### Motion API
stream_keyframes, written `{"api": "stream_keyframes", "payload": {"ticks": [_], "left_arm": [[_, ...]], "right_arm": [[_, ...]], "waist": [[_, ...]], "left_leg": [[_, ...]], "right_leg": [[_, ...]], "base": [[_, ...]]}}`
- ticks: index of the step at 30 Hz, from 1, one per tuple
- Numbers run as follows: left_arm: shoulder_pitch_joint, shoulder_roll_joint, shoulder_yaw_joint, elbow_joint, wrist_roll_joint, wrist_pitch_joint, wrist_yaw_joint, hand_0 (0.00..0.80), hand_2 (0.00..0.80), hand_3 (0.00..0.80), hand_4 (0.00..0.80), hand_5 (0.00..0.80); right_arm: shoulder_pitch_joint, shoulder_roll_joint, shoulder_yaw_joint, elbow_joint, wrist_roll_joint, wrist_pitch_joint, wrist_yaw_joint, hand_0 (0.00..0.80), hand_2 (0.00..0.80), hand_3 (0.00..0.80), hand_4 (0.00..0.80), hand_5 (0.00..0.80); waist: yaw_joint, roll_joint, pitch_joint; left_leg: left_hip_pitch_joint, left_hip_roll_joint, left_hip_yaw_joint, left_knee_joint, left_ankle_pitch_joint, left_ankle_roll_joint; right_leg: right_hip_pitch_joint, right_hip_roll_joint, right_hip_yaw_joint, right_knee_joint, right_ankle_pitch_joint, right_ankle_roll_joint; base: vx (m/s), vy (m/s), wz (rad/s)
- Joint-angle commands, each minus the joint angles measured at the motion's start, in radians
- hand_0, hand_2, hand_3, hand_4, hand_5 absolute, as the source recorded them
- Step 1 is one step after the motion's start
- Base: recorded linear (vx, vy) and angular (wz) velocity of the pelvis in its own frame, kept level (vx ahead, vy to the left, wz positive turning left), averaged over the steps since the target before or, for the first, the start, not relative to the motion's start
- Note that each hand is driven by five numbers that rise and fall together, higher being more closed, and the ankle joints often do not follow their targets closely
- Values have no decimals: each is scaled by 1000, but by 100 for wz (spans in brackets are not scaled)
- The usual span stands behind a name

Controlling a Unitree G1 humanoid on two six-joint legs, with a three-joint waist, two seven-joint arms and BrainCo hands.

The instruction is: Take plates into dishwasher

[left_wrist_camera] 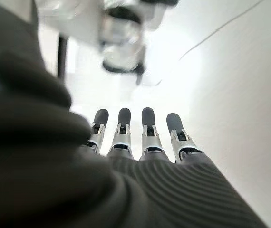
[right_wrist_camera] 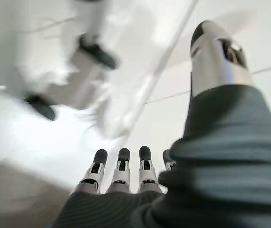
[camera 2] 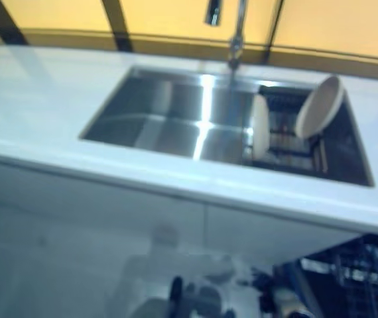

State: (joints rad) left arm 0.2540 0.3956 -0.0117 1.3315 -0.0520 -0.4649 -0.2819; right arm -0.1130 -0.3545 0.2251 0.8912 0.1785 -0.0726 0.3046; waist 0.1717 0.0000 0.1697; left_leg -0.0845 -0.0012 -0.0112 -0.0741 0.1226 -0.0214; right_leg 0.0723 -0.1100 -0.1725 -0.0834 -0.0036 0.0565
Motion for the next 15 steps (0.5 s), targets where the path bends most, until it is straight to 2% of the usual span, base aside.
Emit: {"api": "stream_keyframes", "payload": {"ticks": [1, 2, 3, 4, 6, 9, 11, 12, 13, 14, 15], "left_arm": [[104, 24, 61, 35, 56, -68, 4, 0, 0, 0, 0, 0], [130, 28, 91, 37, 63, -86, -1, 0, 0, 0, 0, 0], [138, 30, 103, 44, 65, -95, -5, 0, 0, 0, 0, 0], [138, 30, 103, 44, 65, -95, -5, 0, 0, 0, 0, 0], [157, 29, 130, 71, 76, -122, -7, 0, 0, 0, 0, 0], [165, 27, 139, 94, 79, -147, -1, 0, 0, 0, 0, 0], [173, 21, 147, 123, 92, -174, 26, 0, 0, 0, 0, 0], [117, -17, 85, 131, 63, -105, 103, 0, 0, 0, 0, 0], [95, -51, 26, 94, 32, -26, 167, 0, 0, 0, 0, 0], [85, -71, 16, 53, 40, 39, 199, 0, 0, 0, 0, 0], [74, -84, 2, 5, 34, 115, 217, 0, 0, 0, 0, 0]], "right_arm": [[19, -113, -38, -274, 92, 15, 127, 0, 0, 0, 0, 0], [68, -150, -81, -402, 113, 12, 184, 0, 0, 0, 0, 0], [90, -165, -108, -456, 123, 18, 209, 0, 0, 0, 0, 0], [92, -165, -109, -458, 123, 19, 209, 0, 0, 0, 0, 0], [137, -208, -195, -575, 166, 2, 272, 0, 0, 0, 0, 0], [167, -244, -264, -660, 219, 24, 300, 0, 0, 0, 0, 0], [195, -280, -357, -733, 324, 32, 302, 0, 0, 0, 0, 0], [172, -293, -358, -699, 365, 21, 327, 0, 0, 0, 0, 0], [157, -314, -350, -696, 422, 16, 318, 0, 0, 0, 0, 0], [164, -338, -364, -723, 469, 32, 304, 0, 0, 0, 0, 0], [178, -374, -437, -793, 525, 105, 309, 0, 0, 0, 0, 0]], "waist": [[-15, -15, -1], [-37, -26, -1], [-47, -31, -1], [-46, -31, -1], [-75, -43, -5], [-92, -53, -11], [-111, -63, -18], [-122, -82, -23], [-133, -91, -28], [-139, -94, -33], [-154, -98, -49]], "left_leg": [[-52, 35, -14, 59, -8, -14], [-47, 46, 4, 55, -11, -15], [-45, 52, 14, 55, -13, -17], [-45, 52, 14, 54, -13, -17], [-29, 70, 41, 50, -22, -21], [-21, 82, 56, 53, -31, -26], [-12, 95, 70, 55, -42, -34], [-2, 97, 75, 60, -54, -28], [17, 107, 77, 59, -62, -41], [29, 114, 79, 63, -68, -47], [32, 117, 84, 75, -77, -52]], "right_leg": [[13, -44, -1, 89, 9, 51], [7, -45, 11, 86, 15, 58], [5, -46, 12, 85, 18, 62], [5, -46, 13, 85, 18, 62], [2, -49, 19, 82, 22, 71], [4, -49, 25, 81, 21, 75], [7, -49, 29, 80, 18, 76], [5, -47, 39, 82, 22, 77], [11, -43, 48, 83, 15, 77], [18, -42, 48, 86, 8, 76], [23, -42, 57, 88, 2, 75]], "base": [[-18, -65, -29], [-17, -51, -22], [-15, -44, -17], [-2, -30, -14], [16, -32, -19], [14, -23, -16], [51, -47, -14], [161, -84, -24], [205, -78, -38], [210, -1, -53], [167, 35, -46]]}}
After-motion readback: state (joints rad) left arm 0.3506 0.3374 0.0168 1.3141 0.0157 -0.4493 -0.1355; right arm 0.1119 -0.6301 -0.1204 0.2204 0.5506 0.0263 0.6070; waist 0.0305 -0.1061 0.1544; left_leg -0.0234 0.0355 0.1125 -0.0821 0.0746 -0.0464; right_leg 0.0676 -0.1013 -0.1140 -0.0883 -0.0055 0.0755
